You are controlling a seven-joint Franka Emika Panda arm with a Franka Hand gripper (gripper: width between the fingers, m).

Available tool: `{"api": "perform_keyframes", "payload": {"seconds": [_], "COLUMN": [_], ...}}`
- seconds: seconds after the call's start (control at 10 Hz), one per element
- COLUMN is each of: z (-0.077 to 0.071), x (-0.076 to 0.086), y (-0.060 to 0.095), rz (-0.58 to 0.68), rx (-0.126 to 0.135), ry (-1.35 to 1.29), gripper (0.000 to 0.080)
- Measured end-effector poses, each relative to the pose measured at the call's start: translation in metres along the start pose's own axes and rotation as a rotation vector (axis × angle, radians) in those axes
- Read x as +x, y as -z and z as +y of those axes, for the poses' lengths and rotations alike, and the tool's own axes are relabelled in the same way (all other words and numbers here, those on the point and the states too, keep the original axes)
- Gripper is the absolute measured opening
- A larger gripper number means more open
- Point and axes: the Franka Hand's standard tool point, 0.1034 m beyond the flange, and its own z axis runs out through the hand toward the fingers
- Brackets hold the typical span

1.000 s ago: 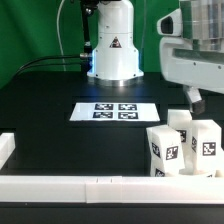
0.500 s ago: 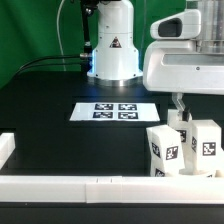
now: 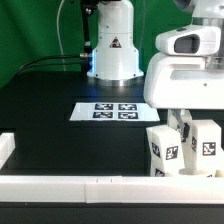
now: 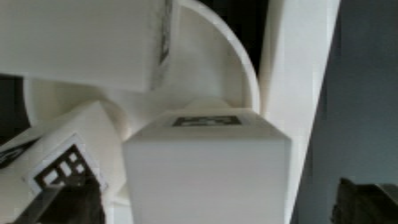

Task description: Assemble stool

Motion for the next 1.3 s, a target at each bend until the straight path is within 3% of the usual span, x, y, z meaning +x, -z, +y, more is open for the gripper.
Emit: {"api": "perform_keyframes", "payload": {"seconds": [0.1,0.2,0.3,0.4,0.5,0.7,0.9,1.0,1.3], "z": [0.0001,0.0004,0.0006,0.0004,0.0004,-0.0013,0.0004,0.001,-0.0008], "x": [0.0001,0.0002,0.0002,0.0004,0.0004,-0.0006,0.0,0.0015,0.0009], "y": [0.0001,0.0001,0.0001,0.0002,0.0002,0.0,0.0,0.0005,-0.0001], "rz": [0.0,0.0,0.0,0.001,0.001,-0.005,-0.021,-0.035,-0.042], "rx": [0.0,0.0,0.0,0.001,0.001,0.006,0.04,0.072,0.07], "ry": [-0.036,-0.038,-0.042,-0.134,-0.217,-0.506,-0.941,-1.064,-1.224], "gripper": [0.0649,0.0562,0.0413,0.0413,0.0334,0.0334,0.0334,0.0334,0.0334]}}
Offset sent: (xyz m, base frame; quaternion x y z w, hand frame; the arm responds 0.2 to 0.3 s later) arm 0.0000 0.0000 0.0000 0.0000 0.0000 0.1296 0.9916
